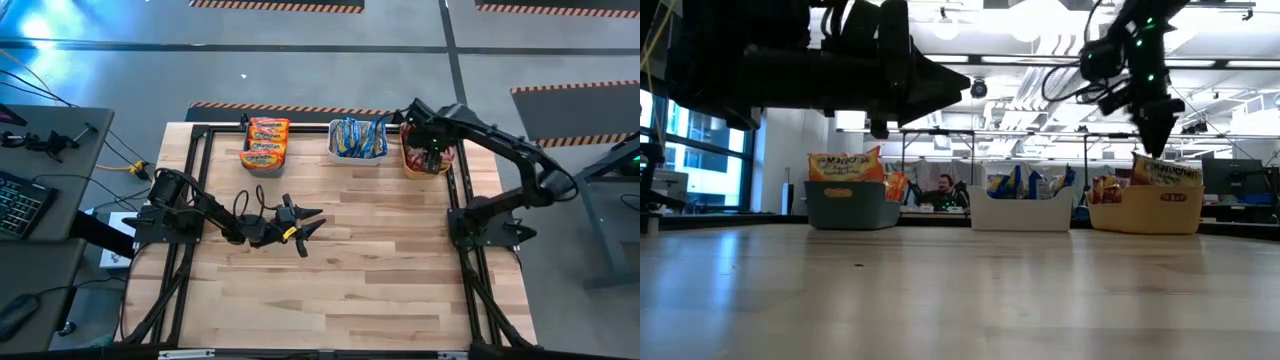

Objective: Sort Maruchan noodles
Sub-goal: Put the red noodle pack into the yellow bin

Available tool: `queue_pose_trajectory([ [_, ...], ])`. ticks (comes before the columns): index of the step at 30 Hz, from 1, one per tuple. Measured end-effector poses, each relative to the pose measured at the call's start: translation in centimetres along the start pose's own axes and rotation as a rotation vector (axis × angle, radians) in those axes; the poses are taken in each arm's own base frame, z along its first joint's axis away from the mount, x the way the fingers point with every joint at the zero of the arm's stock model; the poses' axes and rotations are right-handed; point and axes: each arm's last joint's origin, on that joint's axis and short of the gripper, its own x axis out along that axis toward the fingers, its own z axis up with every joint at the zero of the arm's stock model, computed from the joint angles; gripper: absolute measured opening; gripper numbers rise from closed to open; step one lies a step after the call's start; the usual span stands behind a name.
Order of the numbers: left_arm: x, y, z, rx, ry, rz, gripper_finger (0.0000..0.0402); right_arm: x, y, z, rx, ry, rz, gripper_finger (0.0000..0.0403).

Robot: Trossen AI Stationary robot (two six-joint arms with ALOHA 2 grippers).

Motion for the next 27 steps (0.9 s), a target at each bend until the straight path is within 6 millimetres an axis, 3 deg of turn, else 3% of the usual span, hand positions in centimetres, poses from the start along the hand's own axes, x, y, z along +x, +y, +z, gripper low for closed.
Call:
queue_pose_trajectory([
  [6, 0.0, 0.0, 0.0, -0.005, 0.000, 0.000, 0.0126, -1.8, -0.7, -2.0, 0.228, -0.066, -0.078, 0.0153],
  [14, -0.1, -0.1, 0.0, -0.006, 0.001, -0.005, 0.0126, -1.6, -2.0, -2.7, 0.526, -0.089, -0.106, 0.0013],
  [21, -1.3, 0.5, 1.3, -0.011, 0.001, -0.029, 0.0126, -1.6, -1.4, -2.2, 0.607, -0.141, -0.002, 0.0015],
  [27, -3.6, 1.9, 2.8, -0.051, 0.015, -0.027, 0.0126, 2.2, 0.3, -2.4, 0.591, -0.086, 0.005, 0.0003],
])
